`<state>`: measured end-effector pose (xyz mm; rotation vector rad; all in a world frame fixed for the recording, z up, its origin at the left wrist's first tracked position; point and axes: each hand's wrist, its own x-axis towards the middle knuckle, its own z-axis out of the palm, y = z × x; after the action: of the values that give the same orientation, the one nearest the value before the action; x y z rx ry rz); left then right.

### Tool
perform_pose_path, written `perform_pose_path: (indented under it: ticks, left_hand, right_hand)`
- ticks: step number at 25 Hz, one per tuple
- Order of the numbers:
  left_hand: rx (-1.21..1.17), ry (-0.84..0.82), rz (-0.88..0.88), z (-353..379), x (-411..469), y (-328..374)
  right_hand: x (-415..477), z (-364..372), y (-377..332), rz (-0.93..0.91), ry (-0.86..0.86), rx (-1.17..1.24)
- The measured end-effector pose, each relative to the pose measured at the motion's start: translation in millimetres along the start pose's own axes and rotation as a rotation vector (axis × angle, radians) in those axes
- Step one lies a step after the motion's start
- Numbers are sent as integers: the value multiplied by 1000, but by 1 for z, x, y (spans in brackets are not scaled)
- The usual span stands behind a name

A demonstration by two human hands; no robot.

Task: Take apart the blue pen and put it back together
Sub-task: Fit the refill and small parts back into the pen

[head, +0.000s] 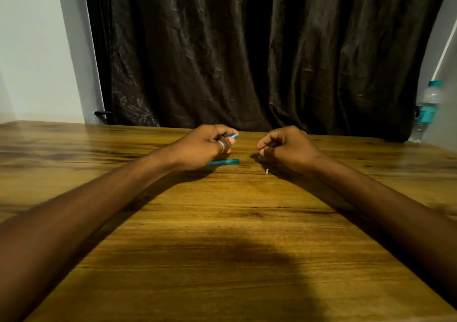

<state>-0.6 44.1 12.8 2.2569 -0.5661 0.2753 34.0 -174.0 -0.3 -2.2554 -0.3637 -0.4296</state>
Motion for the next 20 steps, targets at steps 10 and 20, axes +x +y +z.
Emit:
perform_pose_path:
  ticks: [10,20]
  left_hand:
    - [-8,6,10,2,2,-9]
    - [-10,-6,-29,1,4,-14]
  right_hand:
    - [-4,-6,-3,-142,-122,-281]
    - [-6,-33,-15,-65,-270,-275]
